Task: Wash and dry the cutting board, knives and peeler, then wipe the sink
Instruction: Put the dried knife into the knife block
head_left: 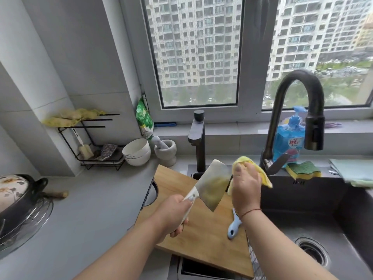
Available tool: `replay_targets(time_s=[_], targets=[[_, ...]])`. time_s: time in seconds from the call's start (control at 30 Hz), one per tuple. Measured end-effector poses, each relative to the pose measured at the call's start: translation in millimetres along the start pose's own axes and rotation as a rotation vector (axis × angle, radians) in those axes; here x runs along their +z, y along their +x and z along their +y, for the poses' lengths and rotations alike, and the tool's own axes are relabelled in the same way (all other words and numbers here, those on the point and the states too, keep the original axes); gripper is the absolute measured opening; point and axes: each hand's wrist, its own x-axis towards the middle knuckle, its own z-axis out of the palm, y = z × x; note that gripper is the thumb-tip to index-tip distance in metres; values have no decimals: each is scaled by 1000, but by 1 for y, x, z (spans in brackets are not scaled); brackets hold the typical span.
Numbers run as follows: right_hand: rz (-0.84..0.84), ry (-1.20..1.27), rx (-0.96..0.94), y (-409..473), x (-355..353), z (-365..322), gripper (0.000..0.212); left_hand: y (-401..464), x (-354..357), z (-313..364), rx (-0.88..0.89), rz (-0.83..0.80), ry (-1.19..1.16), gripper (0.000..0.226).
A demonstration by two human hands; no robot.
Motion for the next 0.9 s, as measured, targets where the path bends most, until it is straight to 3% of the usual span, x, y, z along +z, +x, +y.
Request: replay_targets(time_s=[0.07,0.13,0.2,0.27,0.33,0.43,0.5,0.67,0.9], targets=[[-225,-183,-219,0,7,0,100,-1,5,3,28,-18,40,29],[-324,-320,-311,2,10,0,92,-4,7,7,58,-43,49,30],[-315,-227,-193,10,4,0,61,-7,8,8,68,-66,31,31],[-228,-6,-58,22,0,12,51,-11,5,5,74,-85,16,32],[-119,301,243,32,-10,18,61,-14,1,-2,64,-96,-3,33],[-130,1003,764,35,-25,25,74,-14,-9,-9,-5,-107,-97,34],[-103,1283,901,32,-31,33,76,-13,-12,-10,-70,-154,-202,36],[-177,1509,940,24,-21,5,72,-6,-13,-12,-195,-303,-426,43],[-585,1560,989,-18,2,-22,98,12,-3,-11,-222,-131,-495,41]])
